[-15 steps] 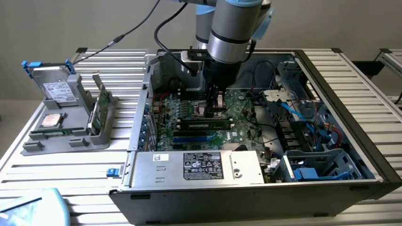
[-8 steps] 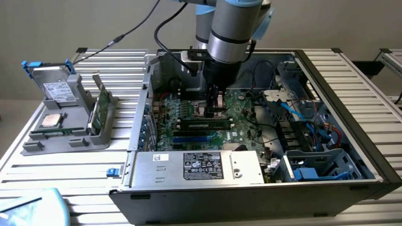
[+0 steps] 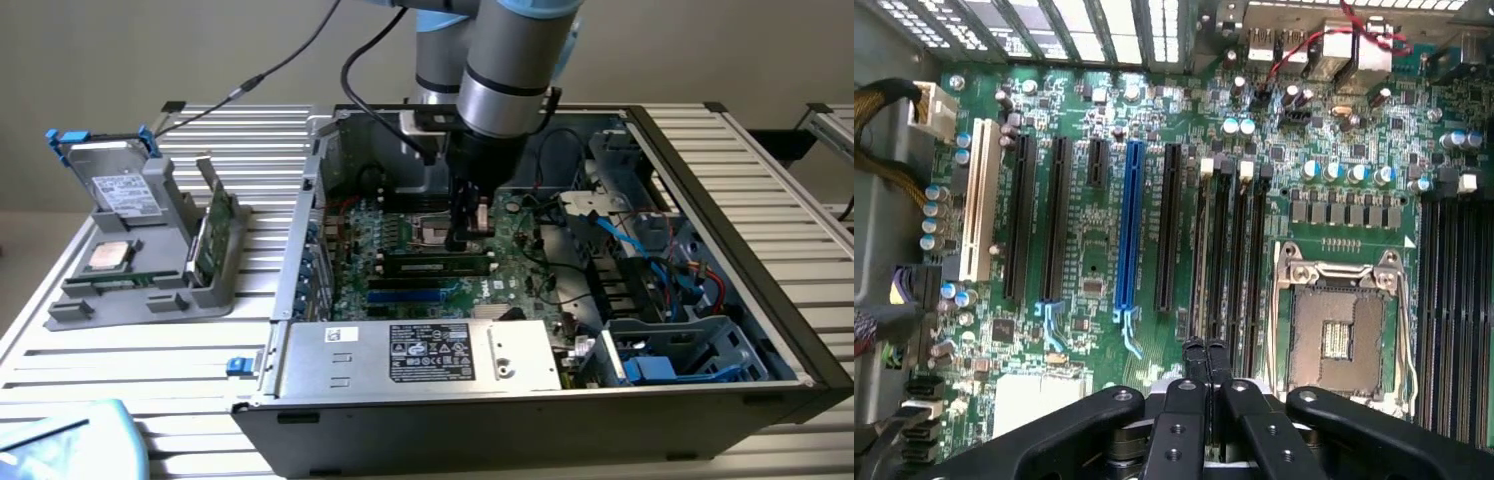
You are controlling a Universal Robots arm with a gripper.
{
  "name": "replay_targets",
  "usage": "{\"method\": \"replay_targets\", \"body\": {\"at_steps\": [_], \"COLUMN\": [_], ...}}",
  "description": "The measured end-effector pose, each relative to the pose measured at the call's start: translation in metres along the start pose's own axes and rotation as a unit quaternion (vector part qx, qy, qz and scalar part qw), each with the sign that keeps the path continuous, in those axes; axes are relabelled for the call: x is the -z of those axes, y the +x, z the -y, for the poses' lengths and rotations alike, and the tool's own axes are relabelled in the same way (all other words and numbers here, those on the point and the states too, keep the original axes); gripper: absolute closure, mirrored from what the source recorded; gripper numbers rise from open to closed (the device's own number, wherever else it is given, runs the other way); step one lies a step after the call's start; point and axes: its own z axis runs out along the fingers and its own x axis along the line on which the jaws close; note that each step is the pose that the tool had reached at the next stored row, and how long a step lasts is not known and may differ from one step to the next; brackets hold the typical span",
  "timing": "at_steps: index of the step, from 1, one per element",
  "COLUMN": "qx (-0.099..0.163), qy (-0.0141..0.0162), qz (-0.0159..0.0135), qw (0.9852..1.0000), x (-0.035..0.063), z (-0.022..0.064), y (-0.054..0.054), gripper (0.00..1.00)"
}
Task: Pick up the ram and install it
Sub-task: 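Press down the ram until it locks into place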
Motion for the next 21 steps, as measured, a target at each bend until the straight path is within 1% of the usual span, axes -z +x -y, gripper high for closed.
{"method": "replay_targets", "body": {"at_steps": [4, 8, 21], "qx": [0.0, 0.0, -0.002], "qy": [-0.0004, -0.0003, -0.0003], "qz": [0.0028, 0.0034, 0.0043], "qw": [1.0, 1.0, 1.0], "x": [0.0017, 0.0011, -0.013], "z": [0.0133, 0.0137, 0.0162], "y": [0.003, 0.003, 0.001], "gripper": [0.89, 0.89, 0.89]}}
